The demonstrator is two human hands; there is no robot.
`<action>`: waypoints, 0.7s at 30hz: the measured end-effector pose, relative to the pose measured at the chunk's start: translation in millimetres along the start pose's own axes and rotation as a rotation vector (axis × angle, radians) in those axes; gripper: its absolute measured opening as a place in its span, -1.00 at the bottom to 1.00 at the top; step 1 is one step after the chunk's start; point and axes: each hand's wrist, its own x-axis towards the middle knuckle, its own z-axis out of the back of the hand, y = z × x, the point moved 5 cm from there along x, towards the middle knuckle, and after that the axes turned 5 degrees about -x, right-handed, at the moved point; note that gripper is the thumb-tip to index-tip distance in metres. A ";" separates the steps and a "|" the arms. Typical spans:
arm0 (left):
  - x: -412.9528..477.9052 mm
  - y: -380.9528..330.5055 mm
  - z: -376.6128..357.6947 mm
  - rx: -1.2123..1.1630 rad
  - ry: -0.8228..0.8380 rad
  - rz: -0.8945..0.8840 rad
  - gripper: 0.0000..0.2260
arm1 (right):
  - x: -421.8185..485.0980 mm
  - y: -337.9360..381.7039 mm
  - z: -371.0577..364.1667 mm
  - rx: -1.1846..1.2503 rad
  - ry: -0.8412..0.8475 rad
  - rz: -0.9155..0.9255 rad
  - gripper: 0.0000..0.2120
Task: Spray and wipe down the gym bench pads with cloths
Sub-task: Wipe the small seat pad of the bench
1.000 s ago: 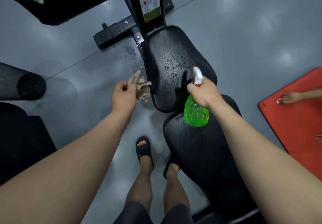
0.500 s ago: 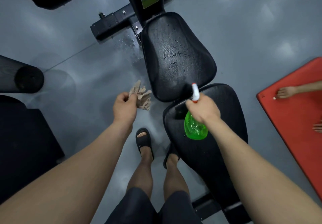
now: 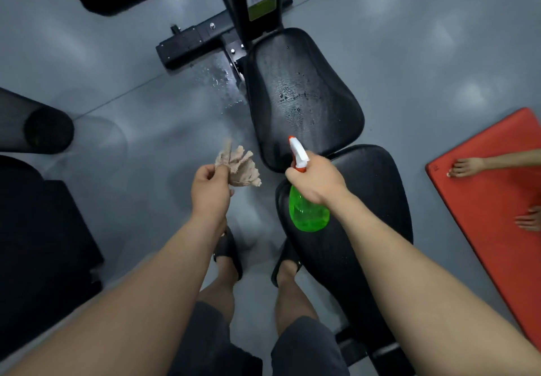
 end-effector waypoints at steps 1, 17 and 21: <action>1.7 3.0 4.2 -0.003 0.007 0.007 -0.87 | 5.2 9.9 1.2 0.019 -0.040 0.000 -0.72; 79.2 62.2 73.6 -0.011 0.022 0.160 -0.89 | 39.9 61.7 -160.7 0.096 -0.055 -0.071 -0.77; 118.6 94.7 79.5 -0.066 0.011 0.161 -0.92 | 76.0 41.4 -211.3 0.088 -0.099 -0.119 -0.75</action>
